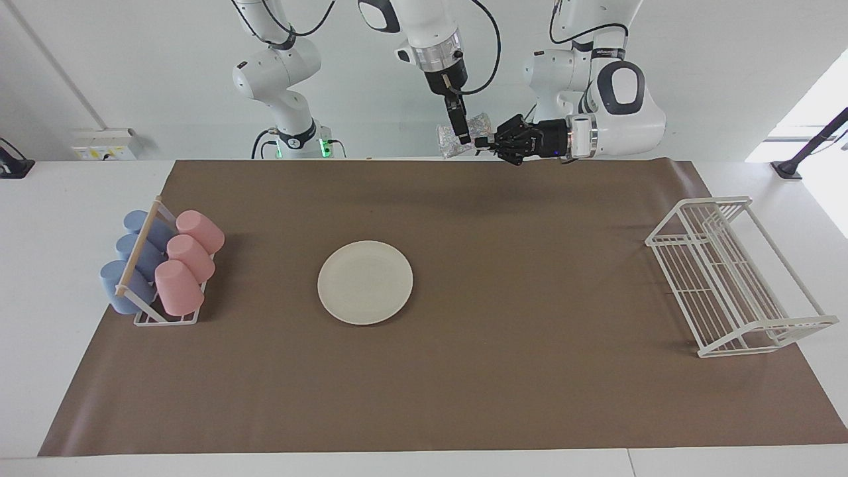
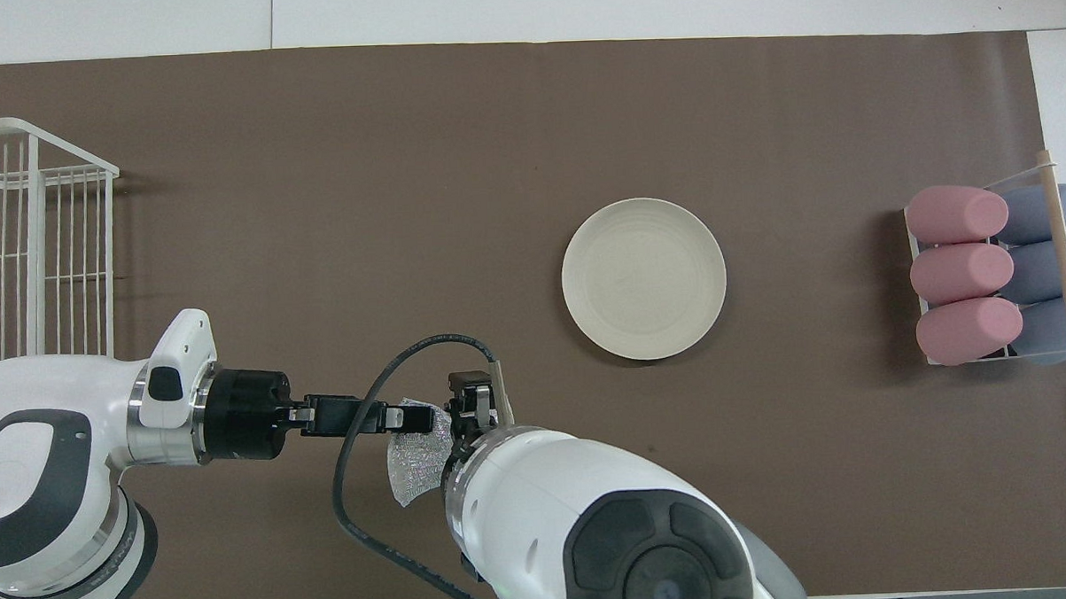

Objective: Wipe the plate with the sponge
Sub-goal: 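Grasp the sponge with the right gripper from the left gripper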

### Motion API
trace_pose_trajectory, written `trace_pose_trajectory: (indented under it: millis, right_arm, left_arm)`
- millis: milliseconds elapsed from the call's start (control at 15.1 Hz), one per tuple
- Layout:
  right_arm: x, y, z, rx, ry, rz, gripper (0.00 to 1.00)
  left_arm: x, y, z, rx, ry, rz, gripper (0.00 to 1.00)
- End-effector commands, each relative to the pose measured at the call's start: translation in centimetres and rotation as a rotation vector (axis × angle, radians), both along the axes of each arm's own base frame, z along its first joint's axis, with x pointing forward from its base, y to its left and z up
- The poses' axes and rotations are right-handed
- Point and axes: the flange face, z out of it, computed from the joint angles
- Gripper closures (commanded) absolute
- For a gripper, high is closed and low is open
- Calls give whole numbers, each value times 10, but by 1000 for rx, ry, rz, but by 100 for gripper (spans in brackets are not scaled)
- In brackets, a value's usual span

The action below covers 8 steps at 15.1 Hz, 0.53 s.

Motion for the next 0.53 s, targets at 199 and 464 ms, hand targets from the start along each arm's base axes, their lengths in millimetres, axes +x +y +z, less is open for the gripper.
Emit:
trace_pose_trajectory:
  millis: [199, 464]
  right_arm:
    - [-2, -6, -15, 8, -21, 13, 1]
    - [-3, -6, -17, 1, -39, 83, 100]
  left_arm:
    - [-10, 4, 3, -30, -4, 3, 100]
    - [-11, 5, 3, -32, -1, -5, 100]
